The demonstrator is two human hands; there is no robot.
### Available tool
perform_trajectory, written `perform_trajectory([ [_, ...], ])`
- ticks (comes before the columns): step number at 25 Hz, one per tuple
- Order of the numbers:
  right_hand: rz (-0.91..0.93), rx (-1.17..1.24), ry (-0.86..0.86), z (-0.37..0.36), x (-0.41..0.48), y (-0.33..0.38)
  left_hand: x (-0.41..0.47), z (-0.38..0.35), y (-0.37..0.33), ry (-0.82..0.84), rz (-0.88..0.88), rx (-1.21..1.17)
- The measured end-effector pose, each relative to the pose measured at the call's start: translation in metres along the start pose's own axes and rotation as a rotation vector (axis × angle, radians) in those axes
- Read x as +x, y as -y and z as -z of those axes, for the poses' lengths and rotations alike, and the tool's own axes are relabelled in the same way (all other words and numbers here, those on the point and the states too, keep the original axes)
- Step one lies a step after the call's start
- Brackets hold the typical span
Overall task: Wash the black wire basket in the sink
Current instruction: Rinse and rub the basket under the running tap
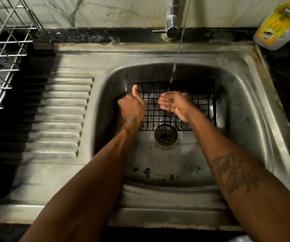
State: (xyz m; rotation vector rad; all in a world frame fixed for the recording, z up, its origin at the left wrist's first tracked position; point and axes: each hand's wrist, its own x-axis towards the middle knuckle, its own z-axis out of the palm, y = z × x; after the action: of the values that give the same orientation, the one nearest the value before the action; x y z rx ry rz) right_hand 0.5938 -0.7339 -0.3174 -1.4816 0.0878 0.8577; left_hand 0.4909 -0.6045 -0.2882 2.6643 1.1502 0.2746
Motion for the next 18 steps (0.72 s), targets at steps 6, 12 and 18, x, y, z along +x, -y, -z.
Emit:
perform_trajectory([
  [6,0.037,-0.022,-0.026,-0.017,-0.001,-0.001,-0.004,-0.001,0.0,0.008,0.012,-0.09],
  [12,-0.133,-0.084,0.162,-0.028,-0.007,-0.012,-0.008,0.009,-0.008,0.061,0.003,-0.206],
  [18,0.04,0.081,-0.05,-0.024,0.001,-0.002,-0.016,0.002,-0.022,0.075,-0.101,-0.257],
])
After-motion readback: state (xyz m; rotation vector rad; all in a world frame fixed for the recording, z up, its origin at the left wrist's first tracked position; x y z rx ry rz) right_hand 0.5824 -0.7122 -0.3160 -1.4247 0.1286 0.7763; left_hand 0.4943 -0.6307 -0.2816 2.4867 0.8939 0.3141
